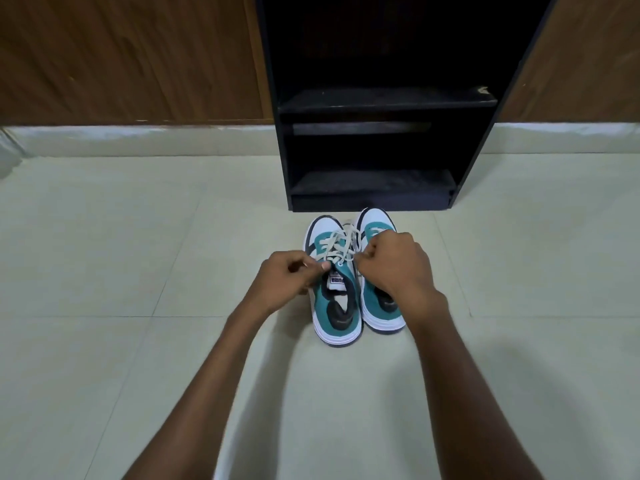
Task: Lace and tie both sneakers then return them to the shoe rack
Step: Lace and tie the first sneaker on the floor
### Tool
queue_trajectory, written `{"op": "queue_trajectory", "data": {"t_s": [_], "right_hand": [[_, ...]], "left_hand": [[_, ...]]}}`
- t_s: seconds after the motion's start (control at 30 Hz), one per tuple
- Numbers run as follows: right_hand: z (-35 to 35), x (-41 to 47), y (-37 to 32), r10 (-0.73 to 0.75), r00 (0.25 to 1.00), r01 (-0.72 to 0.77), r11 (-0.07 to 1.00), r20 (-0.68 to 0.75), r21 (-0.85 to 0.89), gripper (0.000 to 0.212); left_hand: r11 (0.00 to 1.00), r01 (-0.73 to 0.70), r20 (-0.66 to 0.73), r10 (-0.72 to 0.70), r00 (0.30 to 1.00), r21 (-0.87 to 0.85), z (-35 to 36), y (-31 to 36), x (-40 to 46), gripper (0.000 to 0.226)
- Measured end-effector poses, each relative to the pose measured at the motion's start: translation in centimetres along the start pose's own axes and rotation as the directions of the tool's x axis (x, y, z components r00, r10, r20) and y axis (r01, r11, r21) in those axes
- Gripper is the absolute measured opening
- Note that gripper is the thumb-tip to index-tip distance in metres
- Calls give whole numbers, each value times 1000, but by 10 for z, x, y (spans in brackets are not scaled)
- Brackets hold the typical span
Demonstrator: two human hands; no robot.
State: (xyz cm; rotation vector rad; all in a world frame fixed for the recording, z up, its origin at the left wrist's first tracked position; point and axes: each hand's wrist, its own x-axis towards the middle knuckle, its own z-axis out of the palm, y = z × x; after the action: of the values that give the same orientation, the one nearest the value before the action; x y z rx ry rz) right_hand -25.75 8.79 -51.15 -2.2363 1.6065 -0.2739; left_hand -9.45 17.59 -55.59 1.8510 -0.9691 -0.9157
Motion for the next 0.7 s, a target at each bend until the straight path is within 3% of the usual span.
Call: {"op": "queue_trajectory", "data": {"t_s": [0.07,0.17,0.27,0.33,0.4,0.5,0.57,0.7], "right_hand": [[13,10,-4,-8,1000,7,999,16,34,28],[28,21,-11,-13,1000,14,999,-13,40,36],[38,26,-15,-23,999,26,996,-38,85,21],[40,25,-14,-13,996,33,968,-85,249,13],[41,22,-11,37,992,23,886,-119,464,13],[41,21,-6,155,984,-54,742,-93,669,20],[40,23,-1,174,983,-81,696,-59,714,23],[38,24,4,36,996,-73,841,80,536,14]], "left_hand": [[997,30,-135,-40,990,-77,10,1,11,22],[997,73,-148,-73,986,-5,21,5,27,23],[997,81,-151,-78,986,14,23,6,35,12],[999,42,-153,-38,988,25,25,9,35,7],[995,33,-182,-50,982,-98,27,13,34,11],[849,91,-120,-178,977,-520,25,18,30,14],[727,98,-68,-195,978,-680,22,16,27,13],[537,44,-67,-186,980,-842,16,10,23,7]]}}
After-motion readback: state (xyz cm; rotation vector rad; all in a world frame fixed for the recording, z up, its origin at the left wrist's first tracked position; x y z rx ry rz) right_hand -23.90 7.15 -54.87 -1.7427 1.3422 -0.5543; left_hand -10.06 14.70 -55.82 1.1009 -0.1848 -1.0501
